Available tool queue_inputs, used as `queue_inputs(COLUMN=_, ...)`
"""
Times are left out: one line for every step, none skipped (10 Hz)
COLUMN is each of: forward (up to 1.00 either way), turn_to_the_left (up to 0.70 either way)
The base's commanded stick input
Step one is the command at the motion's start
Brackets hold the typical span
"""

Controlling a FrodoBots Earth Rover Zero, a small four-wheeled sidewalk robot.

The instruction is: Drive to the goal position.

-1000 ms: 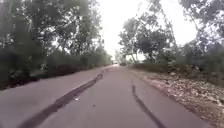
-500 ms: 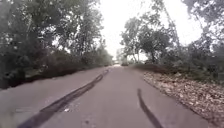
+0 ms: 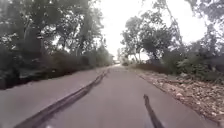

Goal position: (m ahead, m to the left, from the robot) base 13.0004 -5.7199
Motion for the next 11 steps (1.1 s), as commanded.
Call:
queue_inputs(forward=0.85, turn_to_the_left=-0.02)
queue_inputs(forward=0.85, turn_to_the_left=-0.21)
queue_inputs(forward=0.85, turn_to_the_left=-0.34)
queue_inputs(forward=0.85, turn_to_the_left=-0.34)
queue_inputs(forward=0.85, turn_to_the_left=-0.14)
queue_inputs(forward=0.85, turn_to_the_left=0.02)
queue_inputs(forward=0.85, turn_to_the_left=0.02)
queue_inputs(forward=0.85, turn_to_the_left=0.02)
queue_inputs(forward=0.85, turn_to_the_left=0.02)
queue_inputs(forward=0.85, turn_to_the_left=0.02)
queue_inputs(forward=0.85, turn_to_the_left=0.02)
